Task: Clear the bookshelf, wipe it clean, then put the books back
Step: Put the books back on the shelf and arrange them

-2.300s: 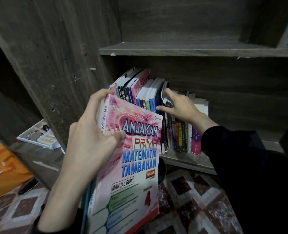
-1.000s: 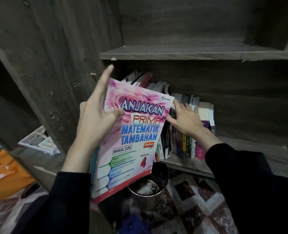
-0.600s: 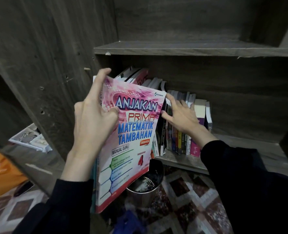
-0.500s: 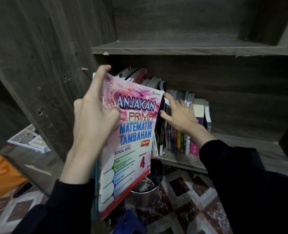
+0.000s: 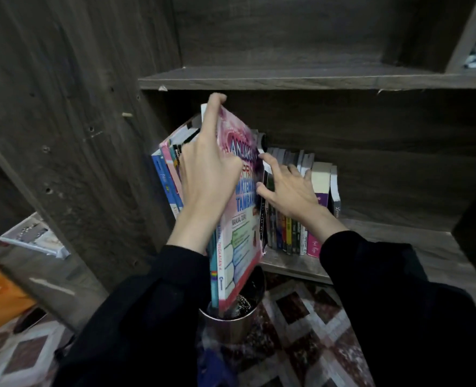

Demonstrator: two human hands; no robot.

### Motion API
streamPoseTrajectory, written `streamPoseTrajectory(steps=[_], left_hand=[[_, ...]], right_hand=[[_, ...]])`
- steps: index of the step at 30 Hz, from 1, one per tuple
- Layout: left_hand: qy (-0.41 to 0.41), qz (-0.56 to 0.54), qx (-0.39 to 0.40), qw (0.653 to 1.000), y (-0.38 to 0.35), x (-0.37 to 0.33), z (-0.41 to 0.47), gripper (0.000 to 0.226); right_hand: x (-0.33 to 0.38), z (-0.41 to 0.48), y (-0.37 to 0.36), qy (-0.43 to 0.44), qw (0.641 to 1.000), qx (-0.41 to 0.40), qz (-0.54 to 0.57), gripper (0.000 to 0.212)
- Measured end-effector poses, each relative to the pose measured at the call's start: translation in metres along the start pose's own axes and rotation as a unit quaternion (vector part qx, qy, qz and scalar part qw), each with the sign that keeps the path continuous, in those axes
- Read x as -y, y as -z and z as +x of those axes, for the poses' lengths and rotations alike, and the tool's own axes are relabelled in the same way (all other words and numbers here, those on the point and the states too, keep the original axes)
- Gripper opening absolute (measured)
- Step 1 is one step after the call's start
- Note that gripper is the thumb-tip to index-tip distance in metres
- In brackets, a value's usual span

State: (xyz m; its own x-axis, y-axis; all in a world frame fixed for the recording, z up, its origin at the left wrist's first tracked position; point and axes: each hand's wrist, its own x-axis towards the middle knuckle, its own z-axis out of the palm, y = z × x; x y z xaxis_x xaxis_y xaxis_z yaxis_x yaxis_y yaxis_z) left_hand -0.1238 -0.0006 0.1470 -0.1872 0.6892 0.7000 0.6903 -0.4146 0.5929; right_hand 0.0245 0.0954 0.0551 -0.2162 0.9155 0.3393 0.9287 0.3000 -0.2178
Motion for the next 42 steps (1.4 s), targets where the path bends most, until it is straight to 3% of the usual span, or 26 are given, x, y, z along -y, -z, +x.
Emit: streamPoseTrajectory(steps=[3,6,11,15,25,33,37,39,40,42], left_hand=[[-0.046,-0.044,-0.031,0.998,-0.019,0.017,-0.009,0.072],[-0.082,-0.018,-0.106,0.991,-0.036,0.03,-0.028,0.067],[-0.083,-0.023,-0.161,0.983,-0.071,0.051,-0.069,0.069],[-0.074,-0.001,-0.149,0.986,-0.098,0.067,-0.087,0.065],[0.027,-0.014,-0.109,0.994,-0.149,0.102,-0.175,0.101],[0.128,0.101,-0.067,0.984,-0.191,0.111,-0.127,0.083],[0.122,0.115,-0.036,0.985,-0.193,0.115,-0.134,0.077],[0.188,0.019,-0.028,0.982,-0.186,0.108,-0.142,0.07],[0.268,-0.053,-0.052,0.961,-0.185,0.105,-0.143,0.066],[0.46,-0.204,-0.137,0.853,-0.186,0.103,-0.137,0.06]], right_hand=[[0.0,0.0,0.0,-0.001,1.0,-0.005,0.005,0.065],[-0.001,-0.001,-0.001,0.001,1.0,-0.017,0.005,0.065],[-0.005,-0.006,0.0,0.001,1.0,-0.028,0.002,0.067],[-0.011,-0.013,-0.001,0.01,0.999,-0.032,-0.026,0.071],[-0.006,-0.009,-0.003,0.019,0.999,-0.019,-0.03,0.064],[0.001,-0.001,-0.006,0.012,1.0,-0.017,0.004,0.054],[0.001,0.0,-0.009,0.021,1.0,-0.01,-0.001,0.056],[-0.005,-0.005,-0.007,0.034,0.998,-0.056,0.023,0.056],[-0.013,-0.011,-0.005,0.026,0.992,-0.122,0.034,0.056],[-0.038,-0.029,-0.002,-0.065,0.947,-0.311,0.046,0.055]])
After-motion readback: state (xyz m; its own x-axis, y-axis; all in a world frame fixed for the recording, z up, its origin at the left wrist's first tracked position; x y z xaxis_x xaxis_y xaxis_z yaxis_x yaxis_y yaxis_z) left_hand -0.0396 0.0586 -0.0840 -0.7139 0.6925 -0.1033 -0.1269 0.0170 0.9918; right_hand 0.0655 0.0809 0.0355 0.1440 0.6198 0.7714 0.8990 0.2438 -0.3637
